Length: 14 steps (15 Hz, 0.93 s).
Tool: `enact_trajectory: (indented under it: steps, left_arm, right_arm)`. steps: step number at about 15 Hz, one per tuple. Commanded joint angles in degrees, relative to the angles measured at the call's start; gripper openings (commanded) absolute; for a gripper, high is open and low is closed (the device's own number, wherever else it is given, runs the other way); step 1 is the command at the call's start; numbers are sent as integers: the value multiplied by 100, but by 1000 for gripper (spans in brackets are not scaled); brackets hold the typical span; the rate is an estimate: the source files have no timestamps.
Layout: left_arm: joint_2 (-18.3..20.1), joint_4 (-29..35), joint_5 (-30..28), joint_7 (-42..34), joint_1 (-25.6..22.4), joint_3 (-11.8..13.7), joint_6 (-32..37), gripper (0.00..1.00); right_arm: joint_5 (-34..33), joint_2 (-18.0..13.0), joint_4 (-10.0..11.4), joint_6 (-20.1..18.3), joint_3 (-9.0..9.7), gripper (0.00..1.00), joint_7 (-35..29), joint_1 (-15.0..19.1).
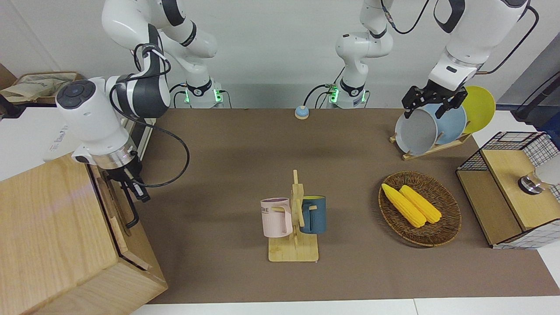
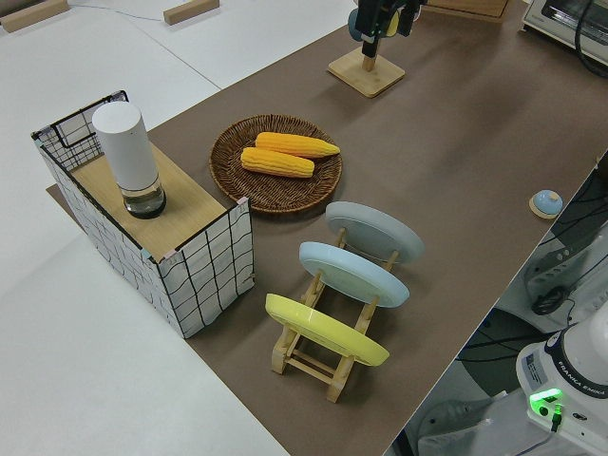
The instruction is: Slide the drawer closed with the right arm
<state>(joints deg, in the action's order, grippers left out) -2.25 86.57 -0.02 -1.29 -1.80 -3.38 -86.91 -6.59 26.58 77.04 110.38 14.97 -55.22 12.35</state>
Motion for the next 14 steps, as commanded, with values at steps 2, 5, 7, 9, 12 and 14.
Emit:
enact_trajectory:
  steps: [2, 5, 7, 9, 12, 14]
  left_arm:
    - [-65, -140, 98, -56, -31, -40, 113, 993]
    - [-65, -149, 98, -56, -31, -40, 113, 993]
    - [-65, -140, 98, -56, -31, -40, 113, 993]
    - [-65, -149, 98, -56, -31, -40, 113, 993]
    - [-65, -140, 98, -56, -31, -40, 113, 993]
    - [-65, -140, 98, -56, -31, -40, 113, 993]
  right_arm:
    - [-220, -319, 4, -525, -3, 0, 222, -672]
    - [-167, -793, 398, -667, -29, 0, 554, -918]
    - [-123, -1154, 679, -684, -73, 0, 1107, -1041]
    - [-106, -1531, 882, -972, -160, 0, 1870, -1216]
    - [456, -1998, 944, -1474, -1194, 0, 3319, -1918]
    - [510, -2261, 1145, -1537, -1470, 0, 3998, -2017]
